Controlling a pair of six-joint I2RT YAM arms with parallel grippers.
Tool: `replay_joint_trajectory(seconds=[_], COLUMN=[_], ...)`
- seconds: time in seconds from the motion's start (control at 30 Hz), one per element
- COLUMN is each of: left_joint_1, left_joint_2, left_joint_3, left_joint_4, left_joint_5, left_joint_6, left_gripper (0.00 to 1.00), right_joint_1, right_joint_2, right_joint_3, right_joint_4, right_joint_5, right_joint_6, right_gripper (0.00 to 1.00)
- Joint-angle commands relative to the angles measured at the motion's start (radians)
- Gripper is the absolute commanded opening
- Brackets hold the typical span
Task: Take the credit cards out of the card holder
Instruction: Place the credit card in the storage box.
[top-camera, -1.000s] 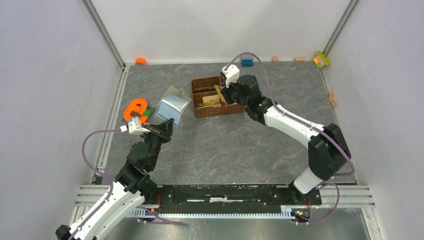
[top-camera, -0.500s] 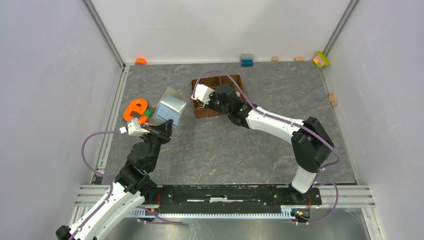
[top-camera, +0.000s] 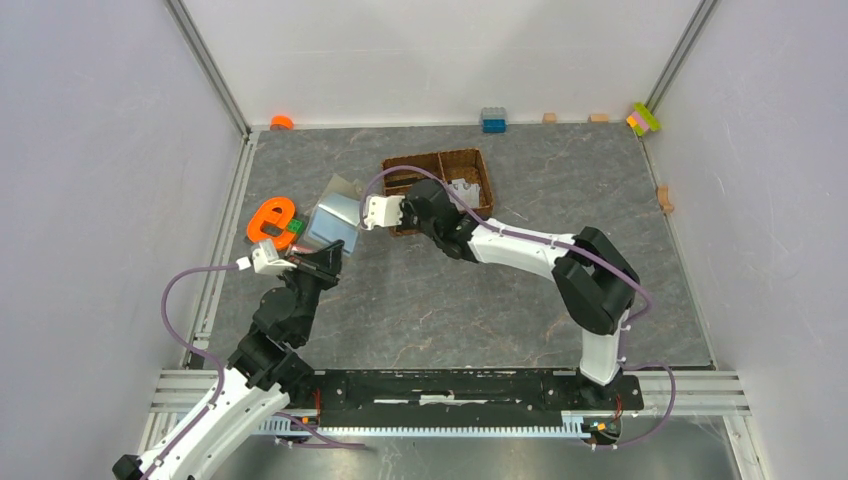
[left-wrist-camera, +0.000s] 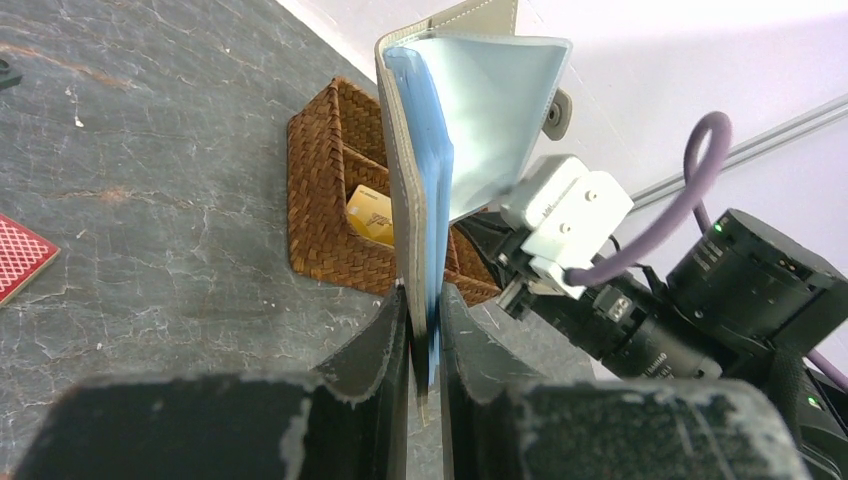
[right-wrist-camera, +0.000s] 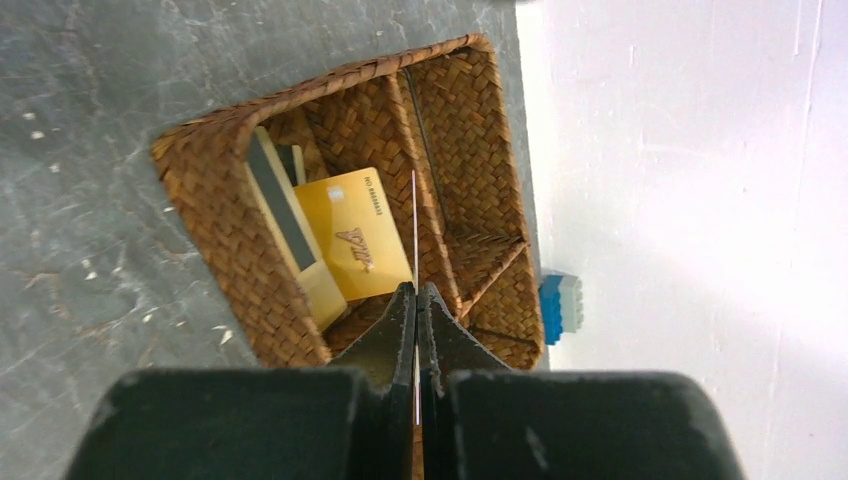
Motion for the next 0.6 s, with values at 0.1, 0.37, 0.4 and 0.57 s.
replay_joint_trajectory(seconds=[0.1, 0.37, 0.4, 0.57], left_joint_1=[0.002, 0.002, 0.002, 0.002], left_joint_2=[-0.007, -0.03, -0.031, -0.043], left_joint_3=[-0.001, -0.004, -0.002, -0.002], left_joint_4=[0.022, 0.011, 0.003, -0.001], left_joint_5=[-0.023, -0.021, -0.024, -0.023], left_joint_6=[-0.063, -0.083, -0.091, -0.107], left_gripper=[0.02, 0.02, 0.02, 0.02], right_joint_1=[-0.002, -0.007, -0.007, -0.008], right_joint_2=[0.085, 0.155, 0.157, 0.174], right_joint_3=[0.124, 0.181, 0.182, 0.192], right_joint_4=[0.024, 0.013, 0.012, -0.015], right_joint_5=[0.064, 0.028, 0.011, -0.015], right_joint_6=[-0.134, -0.199, -0.201, -0.232], right_gripper=[0.0, 0.0, 0.0, 0.01])
